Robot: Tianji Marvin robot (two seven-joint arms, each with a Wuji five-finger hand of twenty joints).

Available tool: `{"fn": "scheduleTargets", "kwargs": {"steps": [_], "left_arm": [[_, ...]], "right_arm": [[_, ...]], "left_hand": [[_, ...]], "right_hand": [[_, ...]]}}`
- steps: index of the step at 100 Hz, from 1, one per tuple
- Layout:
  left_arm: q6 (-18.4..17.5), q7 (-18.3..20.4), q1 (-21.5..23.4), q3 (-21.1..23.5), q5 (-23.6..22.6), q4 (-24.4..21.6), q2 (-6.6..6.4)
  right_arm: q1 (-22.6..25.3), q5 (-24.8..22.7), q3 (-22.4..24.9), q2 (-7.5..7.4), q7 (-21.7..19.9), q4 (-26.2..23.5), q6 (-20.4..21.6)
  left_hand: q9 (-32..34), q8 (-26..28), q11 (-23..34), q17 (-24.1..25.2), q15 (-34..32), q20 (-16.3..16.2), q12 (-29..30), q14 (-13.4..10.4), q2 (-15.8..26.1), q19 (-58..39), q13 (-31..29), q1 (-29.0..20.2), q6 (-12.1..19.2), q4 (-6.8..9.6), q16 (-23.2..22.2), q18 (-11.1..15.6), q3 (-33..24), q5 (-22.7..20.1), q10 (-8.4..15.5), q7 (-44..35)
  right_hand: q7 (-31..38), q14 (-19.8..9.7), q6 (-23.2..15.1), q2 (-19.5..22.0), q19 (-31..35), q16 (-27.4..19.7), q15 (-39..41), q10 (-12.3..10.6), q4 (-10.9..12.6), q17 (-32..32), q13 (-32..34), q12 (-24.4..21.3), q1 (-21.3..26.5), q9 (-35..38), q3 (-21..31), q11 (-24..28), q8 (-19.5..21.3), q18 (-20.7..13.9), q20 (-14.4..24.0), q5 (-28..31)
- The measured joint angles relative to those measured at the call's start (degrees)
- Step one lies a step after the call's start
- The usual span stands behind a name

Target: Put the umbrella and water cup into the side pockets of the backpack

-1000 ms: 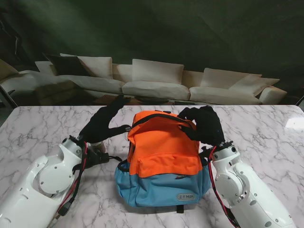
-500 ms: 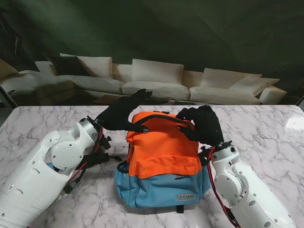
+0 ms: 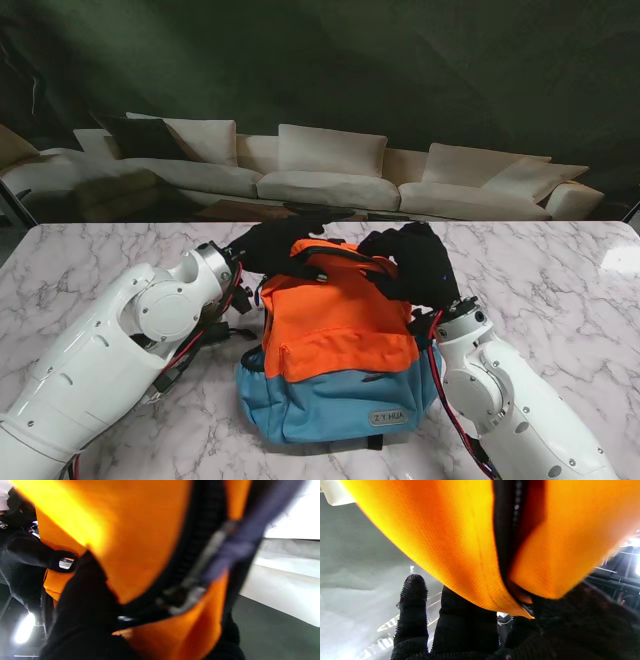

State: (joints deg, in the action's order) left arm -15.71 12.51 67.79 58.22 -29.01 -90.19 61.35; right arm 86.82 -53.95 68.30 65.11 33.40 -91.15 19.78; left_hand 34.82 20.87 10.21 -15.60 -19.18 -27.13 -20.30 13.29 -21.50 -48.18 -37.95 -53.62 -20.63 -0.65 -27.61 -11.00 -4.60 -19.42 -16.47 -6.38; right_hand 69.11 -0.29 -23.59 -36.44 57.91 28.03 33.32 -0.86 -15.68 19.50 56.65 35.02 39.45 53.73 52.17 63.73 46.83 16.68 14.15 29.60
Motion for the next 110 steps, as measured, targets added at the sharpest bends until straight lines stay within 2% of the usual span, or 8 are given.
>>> {"fn": "scheduleTargets", "kwargs": {"steps": [18,27,38,51,63,78,100,110], "left_arm": [[1.65,-2.73,0.02,-1.32,0.37,0.14,0.46],[1.36,-4.03,0.03,-1.47,0.62,0.70,0.88],[-0.83,-9.22,0.02,-1.66,-2.82,1.87,1.40],[-2.22,-11.92,-0.09,-1.37,-3.70,2.19,2.06],[-2.18,-11.87,-0.01,-1.04,-3.70,1.03,2.30],[-4.75,-14.88,0.48,-1.04,-5.86,0.13,2.57],[-8.46,-16.07,1.76,-0.52,-9.02,-2.18,2.61],[-9.59,-16.76,2.59,-0.27,-9.80,-3.03,2.60]], "right_arm": [[-0.62,0.16,-0.50,0.00,-0.68,0.23,0.04],[-0.19,0.90,0.28,-0.04,-5.26,-0.83,-0.33],[1.86,2.96,1.98,-0.25,-9.91,-4.56,-1.34],[3.90,0.18,3.31,-0.41,-8.29,-7.47,-3.39],[6.94,0.81,6.00,-0.75,-16.74,-14.23,-7.28],[7.81,-0.26,6.24,-0.95,-13.38,-16.19,-8.88],[9.05,0.40,7.24,-1.59,-24.97,-20.13,-12.18],[8.88,0.38,5.82,-2.27,-25.04,-19.84,-13.96]], "left_hand": [[23.49,14.90,5.60,-12.89,-12.05,0.03,-15.52,-2.85,-0.05,-15.45,-17.18,-11.09,8.16,0.07,-7.02,0.68,-1.34,-18.97,8.30,-22.78],[26.22,14.79,5.07,-14.89,-14.53,0.04,-16.91,-3.31,-0.07,-17.57,-19.65,-12.35,9.96,0.07,-7.95,0.68,-1.09,-19.55,9.42,-31.00],[26.88,14.10,4.81,-15.16,-15.39,0.05,-17.04,-3.70,-0.11,-18.20,-19.73,-12.55,11.19,0.07,-8.46,0.72,0.11,-19.55,9.88,-36.02],[26.88,13.11,4.83,-15.20,-15.79,0.05,-17.67,-4.29,-0.11,-18.27,-19.73,-12.55,11.81,0.07,-8.51,1.40,0.14,-19.47,10.34,-37.58],[26.89,12.70,4.86,-15.20,-15.80,0.05,-17.68,-4.48,-0.11,-18.27,-19.73,-12.57,12.35,0.07,-8.52,1.48,0.14,-19.44,10.89,-38.14],[26.89,12.61,4.87,-15.20,-15.80,0.06,-17.68,-4.57,-0.13,-18.28,-19.72,-12.57,13.65,0.07,-8.52,1.59,0.25,-19.41,11.39,-38.63],[26.89,12.11,4.87,-15.18,-15.80,0.06,-17.68,-5.02,-0.14,-18.28,-19.66,-12.57,14.70,0.07,-8.52,2.12,0.70,-19.37,11.94,-39.17],[26.89,11.94,4.87,-15.16,-15.80,0.06,-17.68,-5.03,-0.15,-18.28,-19.65,-12.60,14.71,0.07,-8.52,2.15,0.70,-19.37,11.98,-39.45]], "right_hand": [[0.24,0.00,0.00,0.09,-0.29,0.00,-0.81,-0.04,1.20,-1.12,0.02,0.01,-0.53,0.66,0.00,-0.20,-2.19,0.75,0.00,-0.42],[-4.64,0.26,5.86,5.05,-0.62,-0.85,-3.22,-0.05,3.86,-2.93,-1.00,0.01,-6.16,-0.71,-0.78,-1.73,-13.58,1.80,0.00,-4.43],[-21.76,1.87,15.00,9.95,-0.97,-2.07,-5.72,1.83,9.54,-4.90,-6.23,-1.45,-16.88,-6.81,-4.74,-6.53,-14.52,2.11,0.37,-5.95],[-29.31,2.92,19.16,10.47,-0.98,-2.79,-6.77,3.69,9.67,-6.03,-12.31,-5.66,-20.90,-16.59,-10.32,-13.74,-15.96,2.13,1.41,-8.90],[-36.46,4.43,24.32,10.72,-0.96,-3.52,-6.85,6.78,9.70,-7.47,-19.03,-11.47,-22.42,-31.30,-14.52,-23.12,-17.94,2.66,3.33,-11.86],[-47.75,6.73,30.11,10.55,-2.38,-7.07,-11.70,10.02,9.70,-9.58,-24.16,-17.88,-25.16,-39.07,-16.38,-30.60,-21.10,2.64,4.02,-15.58],[-53.95,8.97,33.68,6.00,-4.71,-10.35,-16.95,11.43,9.70,-9.32,-22.72,-20.22,-25.03,-36.46,-15.92,-35.08,-22.30,2.75,4.02,-15.65],[-49.56,8.44,33.65,5.33,-2.80,-8.81,-15.31,10.12,9.71,-4.45,-13.78,-17.31,-19.67,-26.66,-17.41,-29.75,-17.89,3.31,5.26,-10.11]]}}
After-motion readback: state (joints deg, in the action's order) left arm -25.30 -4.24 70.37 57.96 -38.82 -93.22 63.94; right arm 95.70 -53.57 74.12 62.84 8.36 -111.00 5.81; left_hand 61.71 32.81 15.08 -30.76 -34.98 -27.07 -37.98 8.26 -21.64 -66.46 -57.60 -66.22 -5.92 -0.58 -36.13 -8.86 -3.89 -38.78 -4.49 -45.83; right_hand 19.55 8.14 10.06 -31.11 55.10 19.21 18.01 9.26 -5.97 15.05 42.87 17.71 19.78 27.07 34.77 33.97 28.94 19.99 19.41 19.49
